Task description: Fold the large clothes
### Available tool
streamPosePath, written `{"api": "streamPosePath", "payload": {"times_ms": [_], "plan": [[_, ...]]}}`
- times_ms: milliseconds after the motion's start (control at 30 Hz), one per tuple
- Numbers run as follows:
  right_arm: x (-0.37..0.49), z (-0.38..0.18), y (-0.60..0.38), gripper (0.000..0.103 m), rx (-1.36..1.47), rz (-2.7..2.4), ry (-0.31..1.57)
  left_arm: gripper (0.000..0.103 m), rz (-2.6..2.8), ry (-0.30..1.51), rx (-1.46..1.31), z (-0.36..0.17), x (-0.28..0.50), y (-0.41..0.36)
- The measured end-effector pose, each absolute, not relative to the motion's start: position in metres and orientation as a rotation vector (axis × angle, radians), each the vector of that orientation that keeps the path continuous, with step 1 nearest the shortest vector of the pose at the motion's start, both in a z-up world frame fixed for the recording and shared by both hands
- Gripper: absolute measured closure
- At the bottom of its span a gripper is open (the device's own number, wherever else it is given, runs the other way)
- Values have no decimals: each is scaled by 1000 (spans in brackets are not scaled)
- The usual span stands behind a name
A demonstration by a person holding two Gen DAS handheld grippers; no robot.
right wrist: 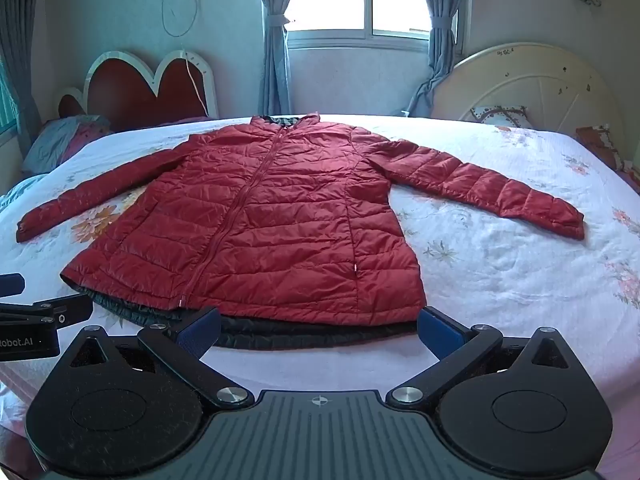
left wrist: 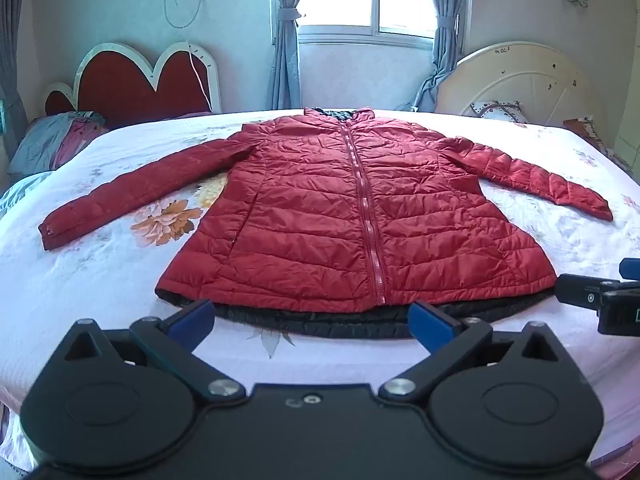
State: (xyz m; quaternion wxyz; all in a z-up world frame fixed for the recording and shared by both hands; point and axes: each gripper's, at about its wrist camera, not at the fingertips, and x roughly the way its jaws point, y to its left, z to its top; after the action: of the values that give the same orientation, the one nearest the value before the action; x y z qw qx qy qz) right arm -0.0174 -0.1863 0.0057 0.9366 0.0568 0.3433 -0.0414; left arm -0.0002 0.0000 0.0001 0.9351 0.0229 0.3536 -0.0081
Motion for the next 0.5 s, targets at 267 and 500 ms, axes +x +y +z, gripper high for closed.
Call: {"api": "streamPosePath", "payload": {"times_ms": [267, 500], "plan": [[-17, 8, -182, 0, 118, -85, 691, 0, -13, 713, 51, 2, -3, 4], [-19, 8, -184, 0, 116, -85, 695, 0, -13, 708, 57, 7, -2, 6]]}}
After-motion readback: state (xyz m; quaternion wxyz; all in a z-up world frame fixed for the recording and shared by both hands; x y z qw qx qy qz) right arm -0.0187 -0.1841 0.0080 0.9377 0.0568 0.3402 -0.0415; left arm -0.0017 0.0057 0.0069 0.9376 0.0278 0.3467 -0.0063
